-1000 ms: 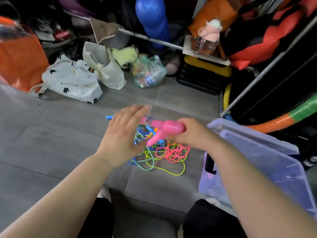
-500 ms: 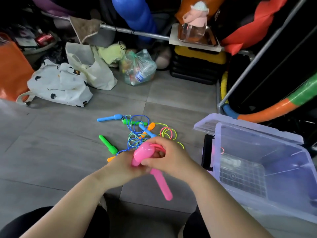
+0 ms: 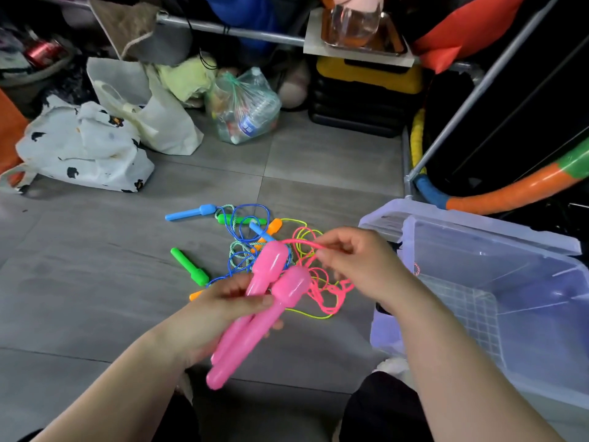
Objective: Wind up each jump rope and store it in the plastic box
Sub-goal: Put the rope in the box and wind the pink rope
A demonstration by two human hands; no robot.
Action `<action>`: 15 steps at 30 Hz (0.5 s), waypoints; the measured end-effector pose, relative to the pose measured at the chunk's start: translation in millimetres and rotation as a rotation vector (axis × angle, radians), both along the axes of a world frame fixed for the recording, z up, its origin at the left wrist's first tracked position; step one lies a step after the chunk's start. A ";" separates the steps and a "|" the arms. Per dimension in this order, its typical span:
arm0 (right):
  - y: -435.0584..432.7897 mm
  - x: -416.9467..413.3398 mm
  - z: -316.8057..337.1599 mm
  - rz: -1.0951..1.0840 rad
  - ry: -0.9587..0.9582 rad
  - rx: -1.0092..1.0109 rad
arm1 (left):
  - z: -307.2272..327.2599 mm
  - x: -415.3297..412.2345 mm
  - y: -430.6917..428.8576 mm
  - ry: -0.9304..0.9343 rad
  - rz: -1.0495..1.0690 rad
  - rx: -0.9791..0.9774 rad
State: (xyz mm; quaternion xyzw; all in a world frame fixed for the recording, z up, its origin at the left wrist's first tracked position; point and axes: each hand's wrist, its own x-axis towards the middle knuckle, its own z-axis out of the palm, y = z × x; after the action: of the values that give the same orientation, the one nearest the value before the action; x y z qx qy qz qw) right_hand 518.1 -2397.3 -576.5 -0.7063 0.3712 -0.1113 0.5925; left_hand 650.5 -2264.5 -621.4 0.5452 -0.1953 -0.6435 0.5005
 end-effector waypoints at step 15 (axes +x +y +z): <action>-14.2 12.9 -9.0 -0.399 -0.104 -0.133 | 12.2 17.4 8.2 0.103 -0.441 0.082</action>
State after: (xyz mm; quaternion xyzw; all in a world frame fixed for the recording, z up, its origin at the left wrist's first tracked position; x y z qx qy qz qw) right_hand 531.0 -2411.5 -585.6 -0.6498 0.4644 -0.2867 0.5291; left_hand 667.9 -2256.3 -609.2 0.4758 -0.2577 -0.7716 0.3344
